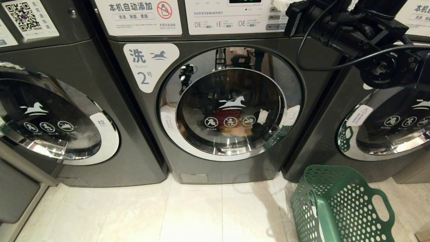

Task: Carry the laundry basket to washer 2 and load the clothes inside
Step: Press the washing machine switch

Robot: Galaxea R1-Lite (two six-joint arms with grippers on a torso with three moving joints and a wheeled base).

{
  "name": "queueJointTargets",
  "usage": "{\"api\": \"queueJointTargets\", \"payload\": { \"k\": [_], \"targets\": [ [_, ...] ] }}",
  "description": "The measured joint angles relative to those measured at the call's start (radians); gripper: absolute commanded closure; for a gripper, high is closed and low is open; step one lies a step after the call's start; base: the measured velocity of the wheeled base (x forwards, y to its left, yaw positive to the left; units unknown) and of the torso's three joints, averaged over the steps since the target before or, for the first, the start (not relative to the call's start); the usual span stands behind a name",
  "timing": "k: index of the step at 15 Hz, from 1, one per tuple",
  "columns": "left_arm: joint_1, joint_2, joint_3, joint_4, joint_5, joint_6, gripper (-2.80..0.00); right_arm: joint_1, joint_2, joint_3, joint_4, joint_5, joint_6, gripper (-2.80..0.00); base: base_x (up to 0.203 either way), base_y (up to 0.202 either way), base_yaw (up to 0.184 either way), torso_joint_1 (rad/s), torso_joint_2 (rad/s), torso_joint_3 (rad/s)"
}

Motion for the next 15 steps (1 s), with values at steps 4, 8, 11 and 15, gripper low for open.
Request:
{"api": "queueJointTargets", "payload": {
  "k": [4,8,11,15],
  "targets": [
    [0.0,0.0,0.0,0.0,0.0,0.0,0.0,0.001,0.005,-0.002,-0.003,-0.023,-0.001,0.0,0.0,0.0,0.0,0.0,0.0,0.0],
    [0.0,0.0,0.0,0.0,0.0,0.0,0.0,0.0,0.006,-0.002,-0.003,-0.039,-0.001,0.0,0.0,0.0,0.0,0.0,0.0,0.0],
    [0.0,0.0,0.0,0.0,0.0,0.0,0.0,0.0,0.006,-0.001,-0.003,-0.063,0.0,0.0,0.0,0.0,0.0,0.0,0.0,0.0],
    [0.0,0.0,0.0,0.0,0.0,0.0,0.0,0.0,0.008,-0.001,-0.002,-0.102,0.001,0.0,0.0,0.0,0.0,0.0,0.0,0.0]
  ]
}}
